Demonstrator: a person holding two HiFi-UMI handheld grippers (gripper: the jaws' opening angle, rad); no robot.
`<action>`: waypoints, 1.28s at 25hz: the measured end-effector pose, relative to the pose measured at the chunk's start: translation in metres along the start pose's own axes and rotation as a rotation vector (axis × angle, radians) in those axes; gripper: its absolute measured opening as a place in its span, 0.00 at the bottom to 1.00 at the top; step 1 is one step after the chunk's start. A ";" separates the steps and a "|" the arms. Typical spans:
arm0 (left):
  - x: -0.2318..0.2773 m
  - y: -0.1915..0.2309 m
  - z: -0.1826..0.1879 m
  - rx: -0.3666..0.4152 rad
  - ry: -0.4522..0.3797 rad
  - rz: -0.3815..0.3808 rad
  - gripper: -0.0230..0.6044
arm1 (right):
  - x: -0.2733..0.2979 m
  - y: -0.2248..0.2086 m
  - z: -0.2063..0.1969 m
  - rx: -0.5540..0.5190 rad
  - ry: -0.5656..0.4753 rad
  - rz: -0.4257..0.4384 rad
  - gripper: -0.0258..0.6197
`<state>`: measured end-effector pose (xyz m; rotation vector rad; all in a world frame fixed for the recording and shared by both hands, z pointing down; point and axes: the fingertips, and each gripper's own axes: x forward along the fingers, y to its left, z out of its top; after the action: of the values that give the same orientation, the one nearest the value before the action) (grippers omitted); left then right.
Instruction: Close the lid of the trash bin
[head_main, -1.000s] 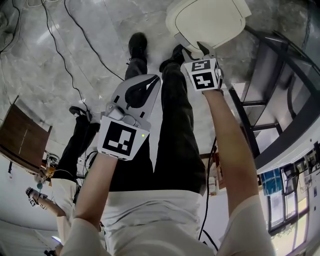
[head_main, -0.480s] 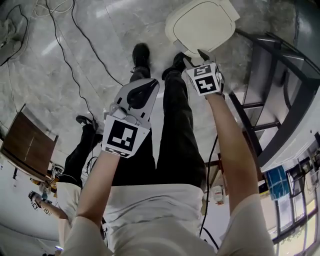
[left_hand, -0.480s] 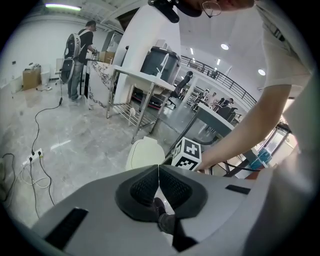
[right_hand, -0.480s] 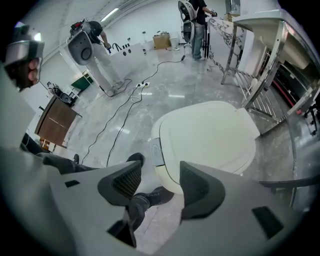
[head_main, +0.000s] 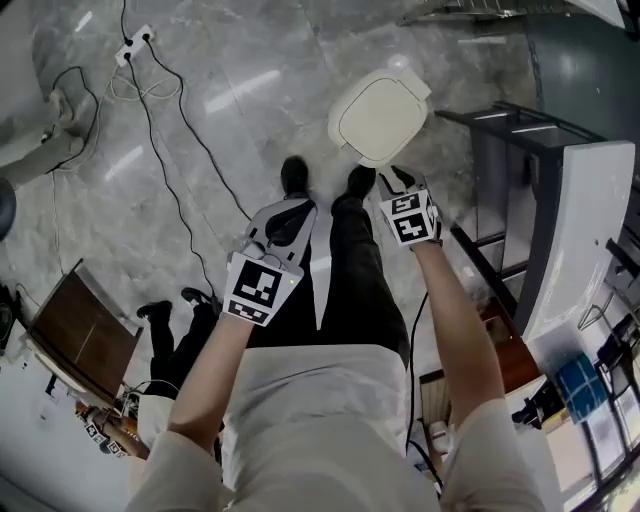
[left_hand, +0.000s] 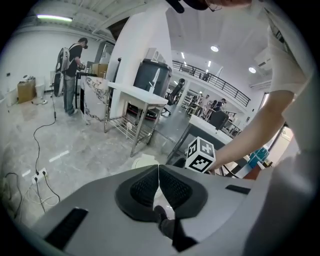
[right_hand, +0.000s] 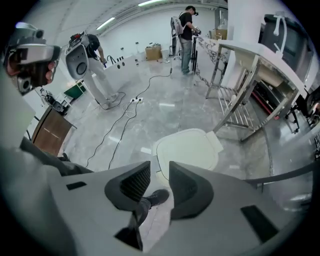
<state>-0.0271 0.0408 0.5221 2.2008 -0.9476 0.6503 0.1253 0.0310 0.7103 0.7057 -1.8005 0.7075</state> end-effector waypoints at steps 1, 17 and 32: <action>-0.006 -0.001 0.007 -0.012 -0.008 -0.004 0.06 | -0.011 -0.001 0.006 0.014 -0.014 -0.009 0.23; -0.075 -0.027 0.079 0.098 -0.076 -0.098 0.06 | -0.180 -0.002 0.070 0.209 -0.322 -0.132 0.09; -0.120 -0.071 0.161 0.222 -0.213 -0.083 0.06 | -0.382 -0.027 0.067 0.222 -0.659 -0.302 0.08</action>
<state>-0.0172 0.0161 0.3108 2.5321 -0.9196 0.5093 0.2186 0.0161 0.3335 1.4545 -2.1429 0.5024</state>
